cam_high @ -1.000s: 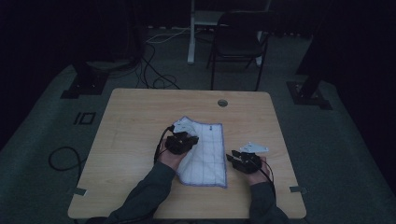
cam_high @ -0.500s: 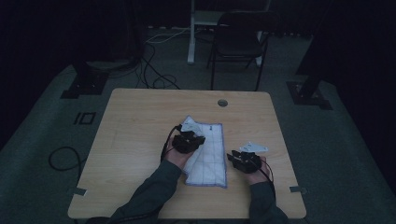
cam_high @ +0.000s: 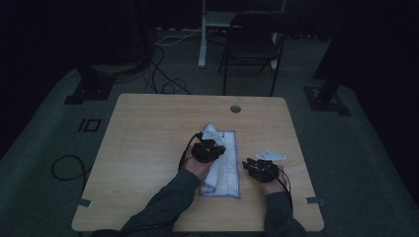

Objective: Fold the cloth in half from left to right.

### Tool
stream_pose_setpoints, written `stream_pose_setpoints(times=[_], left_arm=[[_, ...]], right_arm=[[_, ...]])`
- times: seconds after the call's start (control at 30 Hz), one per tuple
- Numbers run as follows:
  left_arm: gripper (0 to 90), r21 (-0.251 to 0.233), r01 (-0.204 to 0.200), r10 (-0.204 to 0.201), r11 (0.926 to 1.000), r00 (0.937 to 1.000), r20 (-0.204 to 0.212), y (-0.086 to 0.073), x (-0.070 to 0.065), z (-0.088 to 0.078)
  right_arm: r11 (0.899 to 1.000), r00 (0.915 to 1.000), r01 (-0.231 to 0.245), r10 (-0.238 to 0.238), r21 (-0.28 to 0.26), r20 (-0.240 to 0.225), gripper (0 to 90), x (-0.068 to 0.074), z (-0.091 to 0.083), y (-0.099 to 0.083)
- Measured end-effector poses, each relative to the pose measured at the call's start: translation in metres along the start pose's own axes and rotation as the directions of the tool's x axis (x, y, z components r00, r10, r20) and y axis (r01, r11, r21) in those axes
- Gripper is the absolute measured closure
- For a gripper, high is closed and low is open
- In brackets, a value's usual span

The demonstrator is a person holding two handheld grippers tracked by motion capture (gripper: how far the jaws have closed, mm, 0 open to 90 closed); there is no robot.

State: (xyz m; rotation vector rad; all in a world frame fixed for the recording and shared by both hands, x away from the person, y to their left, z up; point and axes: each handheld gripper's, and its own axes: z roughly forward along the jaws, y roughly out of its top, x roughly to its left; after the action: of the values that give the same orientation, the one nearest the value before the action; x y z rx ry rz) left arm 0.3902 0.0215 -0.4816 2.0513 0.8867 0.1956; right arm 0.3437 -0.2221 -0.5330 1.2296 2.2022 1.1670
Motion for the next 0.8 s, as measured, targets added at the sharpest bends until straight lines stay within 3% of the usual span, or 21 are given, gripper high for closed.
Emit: stream_pose_setpoints(times=[0.5,0.8], left_arm=[[86.2,0.063,-0.021,0.020,0.9978,0.9997,0.015,0.000,-0.006,0.029],[86.1,0.094,-0.007,0.006,0.9956,0.9999,0.015,-0.001,-0.005,0.043]], right_arm=[[1.000,0.9999,-0.013,0.013,0.001,0.003,70.9,-0.003,0.000,-0.001],[1.000,0.9999,-0.015,0.015,0.000,0.005,70.5,-0.004,-0.001,-0.001]])
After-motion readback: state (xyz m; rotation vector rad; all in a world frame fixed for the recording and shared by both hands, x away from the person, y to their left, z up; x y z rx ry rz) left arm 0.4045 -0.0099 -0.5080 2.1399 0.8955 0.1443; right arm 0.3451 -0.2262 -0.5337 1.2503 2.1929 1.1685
